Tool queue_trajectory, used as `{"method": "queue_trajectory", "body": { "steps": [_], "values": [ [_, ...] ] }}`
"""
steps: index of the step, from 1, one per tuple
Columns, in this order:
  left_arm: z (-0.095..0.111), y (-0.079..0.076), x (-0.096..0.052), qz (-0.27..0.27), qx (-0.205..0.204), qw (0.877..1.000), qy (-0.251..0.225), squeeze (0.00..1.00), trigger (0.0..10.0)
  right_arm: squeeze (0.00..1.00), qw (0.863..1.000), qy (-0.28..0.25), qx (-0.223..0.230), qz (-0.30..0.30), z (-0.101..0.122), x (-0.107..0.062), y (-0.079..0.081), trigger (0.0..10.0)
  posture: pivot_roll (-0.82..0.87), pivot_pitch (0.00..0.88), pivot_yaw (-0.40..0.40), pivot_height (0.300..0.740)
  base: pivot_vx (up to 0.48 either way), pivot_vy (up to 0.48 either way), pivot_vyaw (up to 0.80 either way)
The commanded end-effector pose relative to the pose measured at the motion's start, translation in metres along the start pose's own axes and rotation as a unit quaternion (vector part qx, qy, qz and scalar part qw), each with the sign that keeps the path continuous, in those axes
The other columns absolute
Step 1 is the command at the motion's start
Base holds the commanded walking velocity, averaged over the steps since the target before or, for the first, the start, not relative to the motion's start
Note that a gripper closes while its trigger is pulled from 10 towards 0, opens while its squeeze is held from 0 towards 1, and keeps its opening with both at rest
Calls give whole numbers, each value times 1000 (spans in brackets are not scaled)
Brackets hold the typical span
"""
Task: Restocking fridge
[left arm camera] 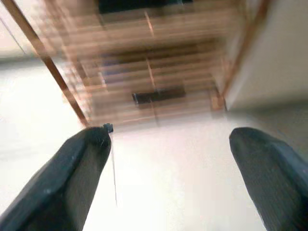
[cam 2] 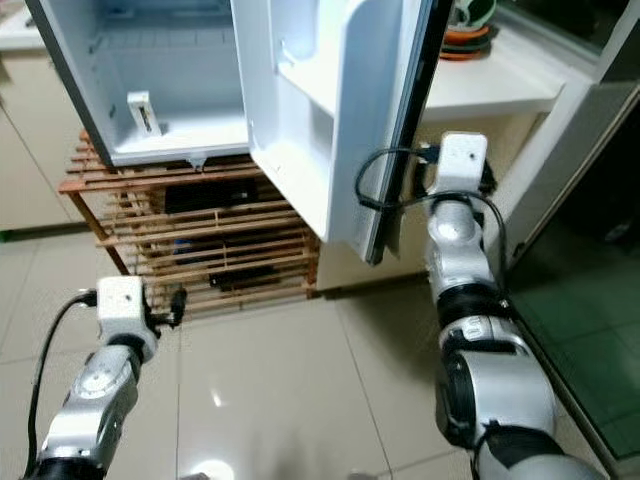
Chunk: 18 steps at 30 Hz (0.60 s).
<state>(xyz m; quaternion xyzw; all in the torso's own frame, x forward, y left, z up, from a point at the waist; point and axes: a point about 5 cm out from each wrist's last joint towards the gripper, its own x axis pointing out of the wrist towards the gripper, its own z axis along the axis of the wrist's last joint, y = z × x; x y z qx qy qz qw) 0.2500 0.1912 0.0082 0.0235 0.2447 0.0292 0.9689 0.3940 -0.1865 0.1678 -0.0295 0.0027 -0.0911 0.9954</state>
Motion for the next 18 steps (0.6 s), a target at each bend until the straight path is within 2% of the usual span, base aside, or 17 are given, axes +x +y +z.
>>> {"method": "queue_trajectory", "body": {
  "steps": [1, 2, 3, 4, 6, 7, 8, 9, 10, 11, 12, 13, 14, 15, 18],
  "values": [
    [-5, -6, 0, -15, 8, 1000, 16, 0, 10000, 35, 1000, -5, 12, 22, 4, 1, 8, 10000, -73, 37, -50, 740, 0, 0, 0],
    [-8, -10, 0, -22, 5, 999, 23, 0, 10000, 31, 999, -6, 22, 38, 5, 0, 15, 10000, -77, 32, -48, 740, 0, 0, 0],
    [-10, -20, 1, -41, 10, 999, 28, 0, 10000, 27, 997, -10, 41, 65, 7, -1, 27, 10000, -89, 17, -39, 740, 0, 0, 0],
    [-10, -20, 1, -41, 10, 999, 28, 0, 10000, 27, 997, -10, 41, 65, 7, -1, 27, 10000, -89, 17, -39, 740, 0, 0, 0],
    [-4, -27, 4, -58, 22, 998, 21, 0, 10000, 27, 991, -18, 64, 114, 11, -9, 52, 10000, -95, 0, -24, 740, 0, 0, 0],
    [-4, -27, 4, -58, 22, 998, 21, 0, 10000, 27, 991, -18, 64, 114, 11, -9, 52, 10000, -95, 0, -24, 740, 0, 0, 0],
    [1, -25, 8, -67, 25, 997, 14, 0, 10000, 31, 980, -29, 88, 176, 18, -23, 85, 10000, -99, 0, -16, 740, 0, 0, 0],
    [2, -24, 9, -69, 25, 997, 13, 0, 10000, 31, 977, -32, 94, 190, 20, -26, 92, 10000, -99, 0, -16, 740, 0, 0, 0],
    [3, -22, 10, -67, 24, 997, 13, 0, 10000, 27, 966, -34, 114, 229, 24, -35, 108, 10000, -111, 0, -9, 740, 0, 0, 0],
    [3, -21, 11, -67, 26, 997, 13, 0, 10000, 31, 948, -43, 134, 287, 31, -48, 124, 10000, -111, 0, -9, 740, 0, 0, 0],
    [4, -19, 12, -64, 29, 997, 12, 0, 10000, 31, 917, -62, 155, 364, 42, -66, 141, 10000, -117, 0, -8, 740, 0, 0, 0],
    [4, -19, 12, -64, 29, 997, 12, 0, 10000, 31, 917, -62, 155, 364, 42, -66, 141, 10000, -117, 0, -8, 740, 0, 0, 0],
    [7, -16, 12, -60, 27, 998, 6, 0, 10000, 35, 881, -88, 164, 436, 56, -87, 154, 10000, -119, 0, -6, 740, 0, 0, 0],
    [12, -14, 13, -61, 27, 998, -4, 0, 10000, 27, 862, -95, 164, 470, 62, -102, 157, 10000, -113, 0, -9, 740, 0, 0, 0],
    [19, -13, 14, -56, 26, 998, -22, 0, 10000, 24, 876, -68, 168, 447, 49, -96, 145, 10000, -98, 0, -11, 740, 0, 0, 0]
  ]
}}
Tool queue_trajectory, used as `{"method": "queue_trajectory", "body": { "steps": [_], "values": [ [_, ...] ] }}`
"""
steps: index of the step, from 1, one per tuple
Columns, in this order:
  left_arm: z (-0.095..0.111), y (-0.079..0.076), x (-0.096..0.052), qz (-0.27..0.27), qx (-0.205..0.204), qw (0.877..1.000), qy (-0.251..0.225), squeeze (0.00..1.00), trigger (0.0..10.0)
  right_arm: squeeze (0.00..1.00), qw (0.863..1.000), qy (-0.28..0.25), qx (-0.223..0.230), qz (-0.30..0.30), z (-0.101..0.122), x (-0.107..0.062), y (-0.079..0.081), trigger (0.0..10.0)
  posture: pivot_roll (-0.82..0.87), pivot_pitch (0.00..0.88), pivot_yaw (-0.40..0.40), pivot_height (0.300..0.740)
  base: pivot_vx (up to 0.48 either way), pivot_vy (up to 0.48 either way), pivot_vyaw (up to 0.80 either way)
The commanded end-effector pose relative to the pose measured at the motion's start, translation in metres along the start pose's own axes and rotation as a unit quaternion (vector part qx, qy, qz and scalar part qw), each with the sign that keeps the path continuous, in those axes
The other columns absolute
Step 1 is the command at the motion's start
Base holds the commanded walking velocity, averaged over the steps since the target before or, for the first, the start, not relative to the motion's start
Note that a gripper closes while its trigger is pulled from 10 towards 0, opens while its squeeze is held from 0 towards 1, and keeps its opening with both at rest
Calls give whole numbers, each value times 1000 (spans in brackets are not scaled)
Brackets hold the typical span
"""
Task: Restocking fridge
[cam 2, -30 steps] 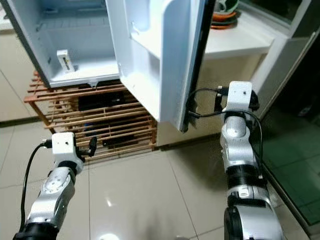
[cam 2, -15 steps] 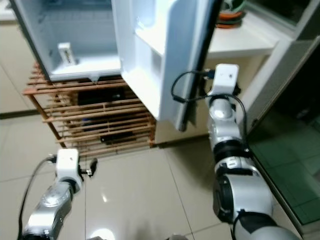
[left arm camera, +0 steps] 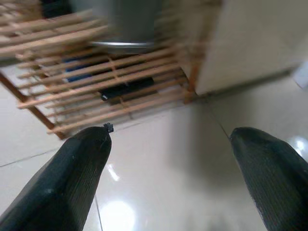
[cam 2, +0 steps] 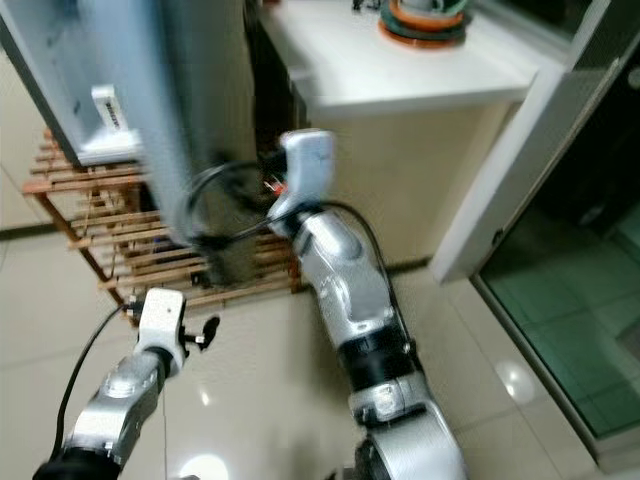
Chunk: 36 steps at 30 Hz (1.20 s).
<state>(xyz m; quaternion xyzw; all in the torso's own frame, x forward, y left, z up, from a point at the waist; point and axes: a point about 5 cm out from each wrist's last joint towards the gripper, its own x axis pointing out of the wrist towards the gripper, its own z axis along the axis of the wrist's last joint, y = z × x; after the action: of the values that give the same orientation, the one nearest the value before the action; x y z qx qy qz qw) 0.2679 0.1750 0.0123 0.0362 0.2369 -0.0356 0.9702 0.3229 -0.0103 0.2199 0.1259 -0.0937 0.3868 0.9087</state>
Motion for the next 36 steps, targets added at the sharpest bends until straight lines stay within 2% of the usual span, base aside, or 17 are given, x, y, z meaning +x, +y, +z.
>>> {"method": "queue_trajectory", "body": {
  "steps": [1, 3, 4, 7, 8, 9, 10, 12, 13, 14, 16, 18, 20, 26, 31, 34, 36],
  "values": [
    [9, 4, 1, 6, -2, 1000, -19, 0, 10000, 27, 998, 33, 14, -61, -15, -17, -26, 10000, -91, 0, -11, 740, 0, 0, 0],
    [11, 4, 1, 10, -8, 1000, -27, 0, 10000, 27, 988, 67, -2, -138, -33, -34, -49, 10000, -84, 0, -35, 740, 0, 0, 0],
    [10, 5, 1, 11, -9, 1000, -26, 0, 10000, 27, 985, 74, -9, -154, -37, -38, -53, 10000, -84, 0, -35, 740, 0, 0, 0],
    [25, 3, -3, 21, -19, 997, -71, 0, 10000, 31, 960, 84, -38, -263, -40, -70, -78, 10000, -85, 0, -56, 740, 0, 0, 0],
    [33, 4, -5, 26, -24, 995, -94, 0, 10000, 27, 954, 87, -49, -283, -40, -80, -82, 10000, -87, 0, -57, 740, 0, 0, 0],
    [33, 4, -5, 26, -24, 995, -94, 0, 10000, 27, 954, 87, -49, -283, -40, -80, -82, 10000, -87, 0, -57, 740, 0, 0, 0],
    [41, 5, -6, 33, -26, 992, -115, 0, 10000, 27, 949, 89, -56, -296, -41, -89, -84, 10000, -95, 0, -52, 740, 0, 0, 0],
    [62, 5, -7, 34, -41, 985, -165, 0, 10000, 24, 934, 105, -92, -330, -47, -114, -92, 10000, -102, 0, -43, 740, 0, 0, 0],
    [71, 7, -8, 44, -53, 981, -182, 0, 10000, 24, 927, 107, -88, -349, -50, -126, -95, 10000, -112, 0, -27, 740, 0, 0, 0],
    [71, 7, -8, 44, -53, 981, -182, 0, 10000, 24, 927, 107, -88, -349, -50, -126, -95, 10000, -112, 0, -27, 740, 0, 0, 0],
    [93, 7, -10, 49, -70, 973, -213, 0, 10000, 27, 914, 107, -88, -381, -54, -146, -99, 10000, -119, 0, 5, 740, 0, 0, 0],
    [111, -1, -13, 29, -67, 969, -237, 0, 10000, 27, 909, 107, -89, -394, -57, -158, -101, 10000, -120, 0, 24, 740, 0, 0, 0],
    [121, -7, -15, 21, -52, 967, -247, 0, 10000, 31, 908, 107, -85, -397, -58, -160, -104, 10000, -129, 0, 33, 740, 0, 0, 0],
    [121, -9, -11, 28, -87, 966, -240, 0, 10000, 24, 900, 103, -69, -418, -59, -164, -110, 10000, -134, 0, 25, 740, 282, 0, 0],
    [121, -11, -11, 36, -92, 966, -238, 0, 10000, 27, 896, 111, -61, -425, -64, -164, -111, 10000, -134, 0, 5, 740, 469, 0, 0],
    [120, -7, -10, 46, -105, 967, -227, 0, 10000, 35, 898, 115, -54, -421, -65, -161, -109, 10000, -133, 0, -21, 740, 462, 0, 0],
    [132, -3, -9, 50, -102, 963, -246, 0, 10000, 31, 910, 120, -60, -393, -64, -153, -108, 10000, -121, 0, -16, 740, 435, 0, 0]
  ]
}}
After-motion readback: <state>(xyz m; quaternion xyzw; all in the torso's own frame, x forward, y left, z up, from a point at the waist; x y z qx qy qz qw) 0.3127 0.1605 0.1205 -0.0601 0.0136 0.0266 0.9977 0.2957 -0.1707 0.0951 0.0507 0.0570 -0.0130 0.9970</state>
